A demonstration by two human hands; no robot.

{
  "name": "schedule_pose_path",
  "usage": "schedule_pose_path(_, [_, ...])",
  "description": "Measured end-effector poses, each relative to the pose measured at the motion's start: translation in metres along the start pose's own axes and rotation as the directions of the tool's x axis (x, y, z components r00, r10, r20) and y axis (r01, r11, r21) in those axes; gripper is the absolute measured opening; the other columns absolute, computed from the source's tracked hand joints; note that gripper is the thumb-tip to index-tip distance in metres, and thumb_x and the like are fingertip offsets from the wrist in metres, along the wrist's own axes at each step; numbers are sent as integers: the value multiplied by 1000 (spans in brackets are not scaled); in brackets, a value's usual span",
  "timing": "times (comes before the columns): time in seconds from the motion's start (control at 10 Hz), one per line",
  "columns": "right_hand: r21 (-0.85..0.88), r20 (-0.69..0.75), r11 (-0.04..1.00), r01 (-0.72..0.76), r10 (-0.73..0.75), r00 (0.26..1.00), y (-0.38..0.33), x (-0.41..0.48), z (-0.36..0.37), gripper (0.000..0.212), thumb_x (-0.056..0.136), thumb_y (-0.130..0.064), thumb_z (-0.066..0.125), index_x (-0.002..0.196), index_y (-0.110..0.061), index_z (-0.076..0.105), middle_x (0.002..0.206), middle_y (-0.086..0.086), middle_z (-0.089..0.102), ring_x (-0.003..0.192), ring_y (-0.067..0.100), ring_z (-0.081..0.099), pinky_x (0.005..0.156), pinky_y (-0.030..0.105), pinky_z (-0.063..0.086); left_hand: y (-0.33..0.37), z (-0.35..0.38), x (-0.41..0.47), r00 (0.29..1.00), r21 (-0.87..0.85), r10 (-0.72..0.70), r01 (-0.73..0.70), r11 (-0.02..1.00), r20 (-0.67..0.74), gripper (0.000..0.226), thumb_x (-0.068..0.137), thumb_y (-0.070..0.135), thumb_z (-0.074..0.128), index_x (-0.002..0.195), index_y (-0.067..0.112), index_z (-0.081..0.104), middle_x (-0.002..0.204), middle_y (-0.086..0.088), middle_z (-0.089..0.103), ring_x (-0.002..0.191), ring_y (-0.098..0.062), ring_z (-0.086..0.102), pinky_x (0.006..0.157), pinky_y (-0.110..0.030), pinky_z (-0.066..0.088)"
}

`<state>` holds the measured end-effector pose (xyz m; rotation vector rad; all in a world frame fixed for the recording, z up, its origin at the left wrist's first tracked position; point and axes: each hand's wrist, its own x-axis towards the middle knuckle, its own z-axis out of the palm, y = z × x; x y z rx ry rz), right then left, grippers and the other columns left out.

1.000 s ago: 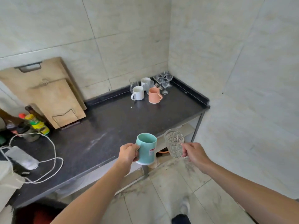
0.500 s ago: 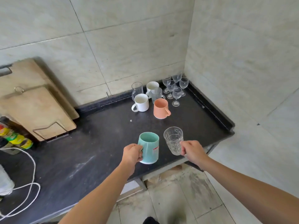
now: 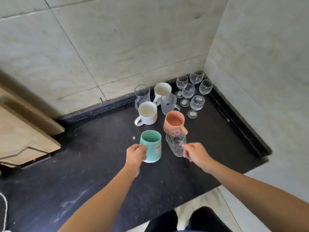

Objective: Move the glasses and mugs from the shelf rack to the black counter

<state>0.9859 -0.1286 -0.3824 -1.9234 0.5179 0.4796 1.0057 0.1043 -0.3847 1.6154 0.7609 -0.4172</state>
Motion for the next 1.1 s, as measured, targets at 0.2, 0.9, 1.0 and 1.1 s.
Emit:
schedule_pose_path(0.2, [41,93,997,-63,59,994,-6,33,6,40,92,-20,50,53,-12,57,68,9,61,63,17,50,62,33,41,16,7,35,1000,12,16,-15,1000,-16,20,80,0,60,63,8,52,66,-11,49,68,-24,47,73,-42,50])
schedule_pose_path(0.9, [-330,285,922,201,-106,953,25,48,-56,26,95,-26,48,75,-16,62,75,9,66,74,23,61,73,46,47,-5,11,17,976,616,202,-114,779,-74,16,86,19,57,85,4,62,82,-9,68,74,-25,60,55,-28,42])
schedule_pose_path(1.0, [-422,313,873,244,-113,943,18,50,-62,20,95,-33,50,80,-22,59,73,-1,63,73,18,60,73,45,48,-2,15,14,982,668,178,-94,738,-59,17,86,21,56,91,5,57,93,-10,64,77,-24,56,59,-32,40])
schedule_pose_path(1.1, [-525,330,804,278,-108,938,6,55,-75,19,92,-36,57,107,-24,62,107,-6,68,102,15,63,87,38,50,5,16,12,980,728,197,-113,676,-31,29,84,25,59,106,9,49,111,-10,57,86,-25,55,69,-33,42])
